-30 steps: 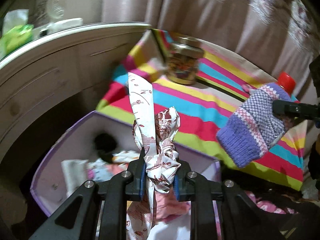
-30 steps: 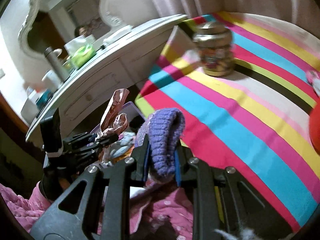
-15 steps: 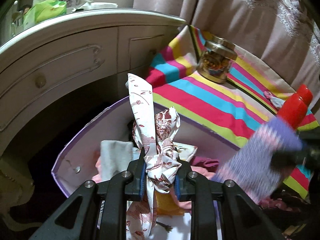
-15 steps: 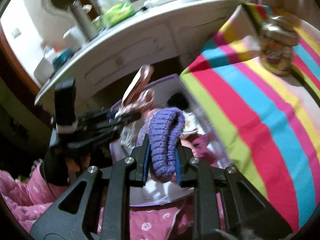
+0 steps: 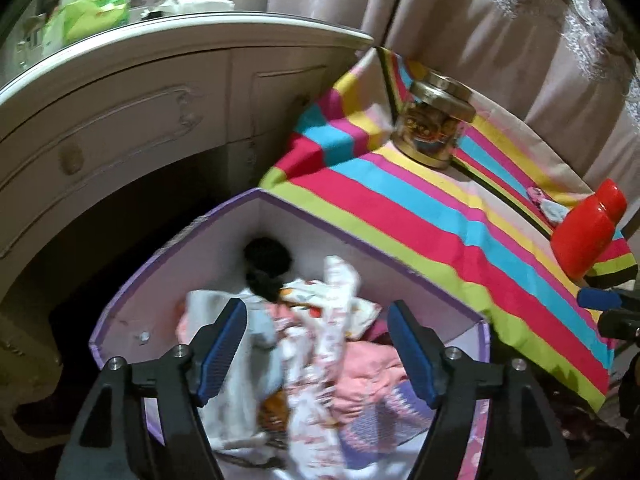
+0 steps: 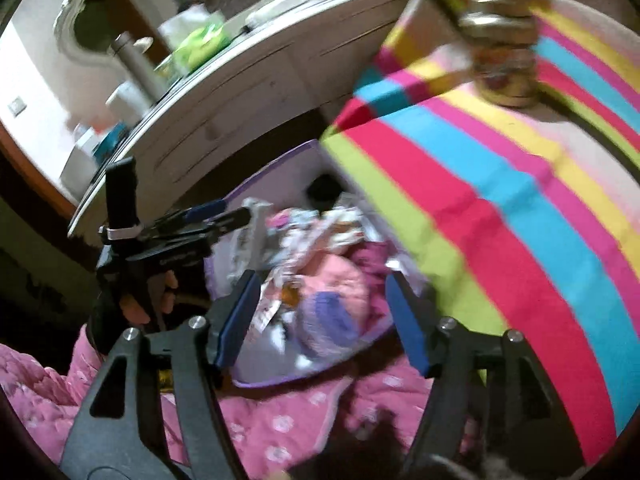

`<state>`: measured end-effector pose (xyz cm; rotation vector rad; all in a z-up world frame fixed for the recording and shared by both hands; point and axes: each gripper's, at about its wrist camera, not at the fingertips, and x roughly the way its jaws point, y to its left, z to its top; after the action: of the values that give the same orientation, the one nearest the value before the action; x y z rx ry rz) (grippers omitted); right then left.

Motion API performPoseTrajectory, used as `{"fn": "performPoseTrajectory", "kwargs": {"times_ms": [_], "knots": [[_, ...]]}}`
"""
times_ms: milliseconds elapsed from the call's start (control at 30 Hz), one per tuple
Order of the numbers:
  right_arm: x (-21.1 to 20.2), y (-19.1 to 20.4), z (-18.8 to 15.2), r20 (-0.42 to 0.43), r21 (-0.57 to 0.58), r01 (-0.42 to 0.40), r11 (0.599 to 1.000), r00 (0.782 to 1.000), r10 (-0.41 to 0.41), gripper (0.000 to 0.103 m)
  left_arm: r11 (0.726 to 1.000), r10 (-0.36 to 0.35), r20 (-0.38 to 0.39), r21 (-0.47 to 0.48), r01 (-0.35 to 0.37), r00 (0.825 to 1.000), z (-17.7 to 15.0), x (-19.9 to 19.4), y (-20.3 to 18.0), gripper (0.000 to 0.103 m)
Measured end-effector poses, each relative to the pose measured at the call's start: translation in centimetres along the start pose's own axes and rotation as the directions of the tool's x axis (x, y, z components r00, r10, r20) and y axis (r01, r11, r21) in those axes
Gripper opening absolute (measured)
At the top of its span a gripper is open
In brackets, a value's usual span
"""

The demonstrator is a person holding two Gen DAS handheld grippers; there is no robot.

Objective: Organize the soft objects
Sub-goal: 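Release the scarf and purple mitten into the white box, then grasp the white towel sock with the right tool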

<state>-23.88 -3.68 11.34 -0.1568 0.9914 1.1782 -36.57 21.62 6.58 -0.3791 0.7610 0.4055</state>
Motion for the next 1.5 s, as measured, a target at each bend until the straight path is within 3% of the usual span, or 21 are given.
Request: {"fn": "performPoseTrajectory", "kwargs": {"times_ms": [133,267,333,400,500,633,767,833,900,1067,1167,1233,1300,1333,1433,1500], "knots": [[-4.1,-4.2,-3.6,0.045,0.074,0.126,0.989,0.990,-0.130,0.069,0.995,-0.084,-0.044,0.059,0.086,0.996,0.1,1.4,-4.0,0.074],[-9.2,-9.6,-7.2,0.086,0.226,0.239,0.944,0.961,-0.264,0.069,0.959,-0.163,-0.108,0.214,0.183,0.981,0.4,3.6,-11.0,0.074],[-12.5,-12.8,-9.1,0.100,0.320,0.296,0.900,0.934,-0.343,0.069,0.933,-0.205,-0.134,0.273,0.235,0.970,0.9,4.8,-14.5,0.074],[-16.0,-15.9,-10.8,0.100,0.415,0.369,0.832,0.890,-0.445,0.069,0.905,-0.246,-0.160,0.315,0.286,0.956,1.6,6.1,-17.8,0.074],[-20.3,-19.9,-12.7,0.099,0.532,0.414,0.739,0.836,-0.539,0.069,0.863,-0.309,-0.173,0.362,0.352,0.935,2.9,8.6,-22.3,0.074],[-24.3,-24.8,-13.3,0.095,0.634,0.459,0.622,0.753,-0.652,0.070,0.841,-0.309,-0.142,0.420,0.340,0.940,4.8,13.2,-27.7,0.074],[-25.9,-29.3,-11.3,0.107,0.660,0.498,0.563,0.679,-0.726,0.070,0.803,-0.319,-0.113,0.495,0.332,0.941,6.8,18.0,-32.9,0.074],[-26.4,-31.5,-9.4,0.126,0.670,0.498,0.551,0.655,-0.745,0.070,0.798,-0.329,-0.125,0.494,0.346,0.936,8.0,20.2,-34.7,0.074],[-27.3,-34.0,-7.6,0.160,0.685,0.470,0.557,0.648,-0.744,0.070,0.799,-0.330,-0.133,0.488,0.351,0.935,9.0,22.0,-35.8,0.074],[-29.7,-40.0,-2.2,0.213,0.735,0.385,0.559,0.651,-0.728,0.071,0.839,-0.305,-0.136,0.430,0.334,0.943,10.7,25.5,-36.4,0.074],[-30.0,-43.0,1.9,0.215,0.719,0.369,0.589,0.688,-0.693,0.074,0.844,-0.301,-0.171,0.411,0.346,0.938,10.2,26.8,-35.9,0.076],[-29.4,-45.0,4.9,0.207,0.684,0.367,0.631,0.731,-0.650,0.076,0.836,-0.324,-0.169,0.409,0.365,0.931,10.1,26.4,-35.8,0.082],[-28.0,-46.9,7.1,0.175,0.634,0.360,0.685,0.796,-0.580,0.080,0.837,-0.326,-0.180,0.401,0.372,0.928,10.2,26.6,-35.7,0.084],[-26.7,-48.3,8.7,0.138,0.601,0.349,0.719,0.840,-0.524,0.080,0.834,-0.338,-0.186,0.394,0.386,0.922,10.2,26.6,-35.6,0.086],[-23.0,-50.9,11.2,0.043,0.518,0.357,0.778,0.897,-0.440,0.080,0.829,-0.356,-0.195,0.386,0.405,0.914,10.2,26.5,-35.4,0.090],[-19.9,-52.8,12.2,-0.019,0.474,0.291,0.831,0.947,-0.321,0.080,0.822,-0.381,-0.204,0.372,0.431,0.902,10.4,26.6,-35.2,0.092]]}}
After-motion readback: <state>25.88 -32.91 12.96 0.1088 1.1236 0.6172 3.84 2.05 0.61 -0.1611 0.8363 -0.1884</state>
